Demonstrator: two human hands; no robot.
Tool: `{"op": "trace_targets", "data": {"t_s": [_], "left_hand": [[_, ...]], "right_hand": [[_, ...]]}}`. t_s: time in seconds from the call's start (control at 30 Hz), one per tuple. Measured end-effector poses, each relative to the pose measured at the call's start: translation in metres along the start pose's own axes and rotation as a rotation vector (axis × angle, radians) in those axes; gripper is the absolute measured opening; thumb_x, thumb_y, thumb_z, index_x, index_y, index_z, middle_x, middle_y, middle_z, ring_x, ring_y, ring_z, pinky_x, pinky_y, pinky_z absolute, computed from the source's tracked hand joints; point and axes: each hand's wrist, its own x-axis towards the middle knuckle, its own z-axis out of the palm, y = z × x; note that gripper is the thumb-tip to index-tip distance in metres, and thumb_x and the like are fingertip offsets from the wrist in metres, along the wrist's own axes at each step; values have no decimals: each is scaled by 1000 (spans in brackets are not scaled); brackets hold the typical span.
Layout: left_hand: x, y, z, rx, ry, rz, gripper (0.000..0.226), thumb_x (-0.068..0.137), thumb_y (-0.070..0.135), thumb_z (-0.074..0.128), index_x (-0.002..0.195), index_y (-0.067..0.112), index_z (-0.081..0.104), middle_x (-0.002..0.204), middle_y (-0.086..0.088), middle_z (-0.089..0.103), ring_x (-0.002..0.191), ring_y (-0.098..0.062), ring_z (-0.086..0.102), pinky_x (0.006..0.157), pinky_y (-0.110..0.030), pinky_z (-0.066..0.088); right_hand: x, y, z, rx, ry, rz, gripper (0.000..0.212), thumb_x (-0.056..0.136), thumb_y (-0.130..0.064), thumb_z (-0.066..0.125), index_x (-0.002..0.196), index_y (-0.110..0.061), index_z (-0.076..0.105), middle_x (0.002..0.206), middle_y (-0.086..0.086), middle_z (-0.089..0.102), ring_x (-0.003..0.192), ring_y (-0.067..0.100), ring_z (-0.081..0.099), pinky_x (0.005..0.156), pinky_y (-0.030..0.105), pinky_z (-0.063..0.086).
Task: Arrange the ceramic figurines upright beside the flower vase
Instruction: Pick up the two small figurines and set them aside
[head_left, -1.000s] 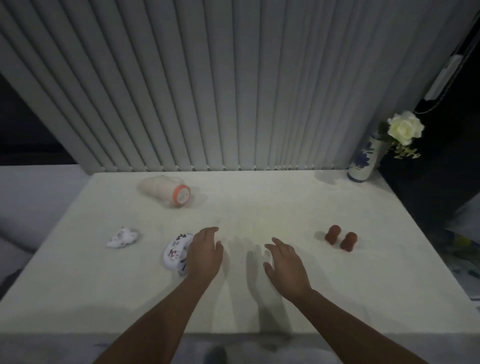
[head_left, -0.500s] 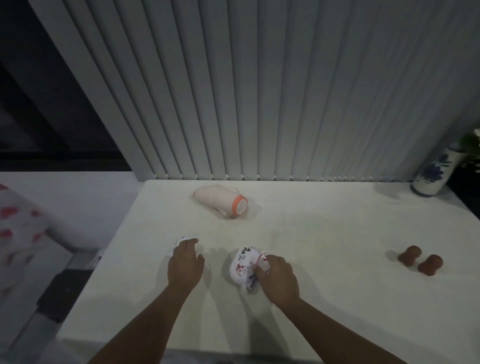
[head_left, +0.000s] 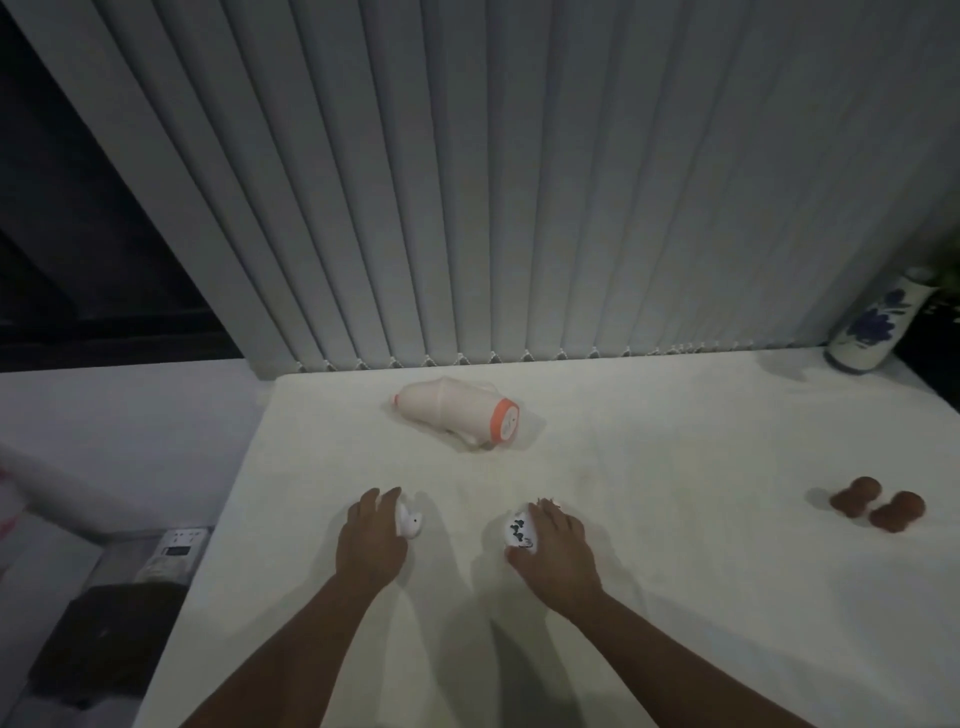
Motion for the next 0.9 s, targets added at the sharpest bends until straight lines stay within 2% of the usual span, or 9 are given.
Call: {"op": "trace_targets", "data": {"t_s": [0.1,0.17,0.27,0.4,0.53,0.6,0.73,0.9], "left_hand": [[7,-2,5,-30,-53,4,47,87,28,58,132,21,47,132,-10,49,119,-33,49,96,-44,46],[10,0,6,-25,-52,14,40,89,35,55,126,20,50,120,-11,54,110,-34,55,89,-42,48],[13,3,3,-10,-41,13,35,90,38,53,120,19,53,116,-11,55,106,-33,56,85,-41,50],[16,2,2,-19,-42,32,31,89,37,53,115,19,55,111,-11,56,102,-34,58,82,-41,51],[15,0,1,-29,-28,48,30,90,36,53,113,18,56,110,-11,56,101,-33,59,81,-40,51],[15,-2,1,-42,-28,55,28,89,34,54,112,18,56,108,-11,56,100,-33,59,80,-40,51],[12,-1,-1,-86,-21,51,34,88,33,57,118,17,56,113,-13,56,104,-34,58,84,-41,51],[9,1,-3,-181,-9,-1,48,81,25,64,127,19,52,123,-12,53,109,-33,56,89,-44,50]], "right_hand": [[1,0,0,-34,-1,-47,79,77,-53,42,148,-22,29,159,2,24,148,20,13,119,32,14],[2,-2,0,-25,-1,-50,77,79,-49,53,148,-22,31,159,4,24,148,21,14,118,32,14],[3,-6,-1,26,16,-3,83,79,-40,68,148,-20,28,159,3,22,145,25,18,114,34,23],[4,-12,-5,-11,12,77,101,72,-46,75,151,-24,17,161,5,13,142,32,20,111,40,29],[7,-11,-12,51,-2,222,123,59,-54,82,152,-28,5,162,6,6,143,35,15,114,45,25],[8,-8,-12,109,-20,266,130,55,-55,85,152,-27,2,161,7,9,143,37,16,113,48,25],[10,-5,-10,183,-30,251,130,54,-52,87,151,-20,6,151,9,25,138,36,25,111,45,27],[5,-9,-8,254,19,155,125,53,-47,89,150,-19,15,144,9,28,132,34,37,107,42,36]]}}
